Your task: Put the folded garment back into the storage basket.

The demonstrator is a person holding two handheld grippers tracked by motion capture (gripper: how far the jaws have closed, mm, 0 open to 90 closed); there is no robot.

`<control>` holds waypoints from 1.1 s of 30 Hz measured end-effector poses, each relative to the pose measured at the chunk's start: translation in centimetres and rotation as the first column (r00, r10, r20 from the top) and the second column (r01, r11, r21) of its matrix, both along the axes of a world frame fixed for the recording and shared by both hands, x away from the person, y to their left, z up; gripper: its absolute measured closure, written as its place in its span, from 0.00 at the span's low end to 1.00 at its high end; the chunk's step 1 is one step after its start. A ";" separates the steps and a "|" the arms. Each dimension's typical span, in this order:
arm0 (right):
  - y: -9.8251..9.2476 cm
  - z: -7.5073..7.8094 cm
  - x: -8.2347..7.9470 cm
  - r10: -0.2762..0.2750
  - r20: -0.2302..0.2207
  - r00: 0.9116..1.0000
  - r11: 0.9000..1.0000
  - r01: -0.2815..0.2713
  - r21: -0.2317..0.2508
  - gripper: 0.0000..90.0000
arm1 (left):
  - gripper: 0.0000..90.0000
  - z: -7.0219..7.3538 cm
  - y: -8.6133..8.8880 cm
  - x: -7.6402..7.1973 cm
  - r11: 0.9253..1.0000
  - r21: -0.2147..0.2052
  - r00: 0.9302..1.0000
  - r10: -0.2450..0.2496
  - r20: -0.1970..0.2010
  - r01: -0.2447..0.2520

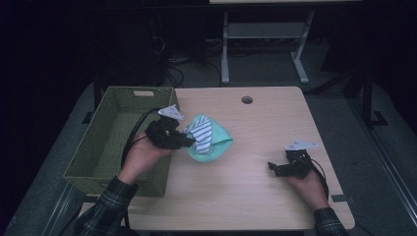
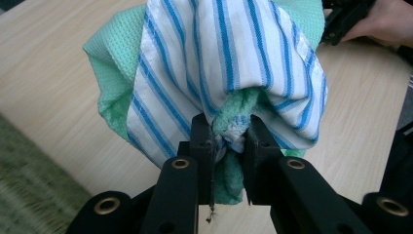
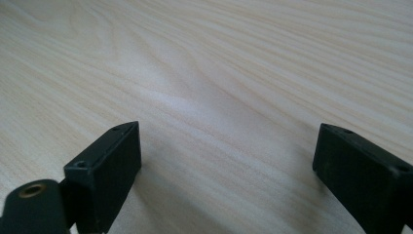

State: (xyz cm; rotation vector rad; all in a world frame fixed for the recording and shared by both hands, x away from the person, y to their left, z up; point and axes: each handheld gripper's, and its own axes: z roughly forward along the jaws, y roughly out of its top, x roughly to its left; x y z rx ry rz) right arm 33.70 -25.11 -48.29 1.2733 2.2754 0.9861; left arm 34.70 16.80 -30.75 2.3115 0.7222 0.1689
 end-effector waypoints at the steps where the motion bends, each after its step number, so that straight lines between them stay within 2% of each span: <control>1: 0.0 0.0 0.0 -0.002 0.000 1.000 1.000 0.002 -0.001 0.09 | 0.85 0.1 0.3 0.1 1.000 0.001 1.000 0.008 -0.002 -0.008; 6: 0.0 -0.1 0.2 -0.021 -0.011 1.000 1.000 0.021 -0.009 0.03 | 0.85 0.5 1.9 0.4 0.999 0.003 0.999 0.051 0.003 -0.051; 11: 0.0 -0.1 0.2 -0.024 -0.014 1.000 1.000 0.023 -0.010 0.03 | 0.85 0.7 3.5 0.7 0.995 0.007 0.995 0.097 0.011 -0.097; 16: 0.0 -0.1 0.2 -0.023 -0.014 1.000 1.000 0.023 -0.010 0.03 | 0.85 1.1 5.0 1.0 0.989 0.036 0.990 0.140 0.019 -0.140; 27: 0.0 -0.1 0.2 -0.023 -0.015 1.000 1.000 0.023 -0.009 0.02 | 0.85 1.4 9.5 0.9 0.969 0.020 0.969 0.246 0.027 -0.246; 33: 0.0 -0.1 0.2 -0.026 -0.016 1.000 1.000 0.026 -0.009 0.03 | 0.85 1.3 11.7 0.9 0.950 0.014 0.950 0.312 0.026 -0.312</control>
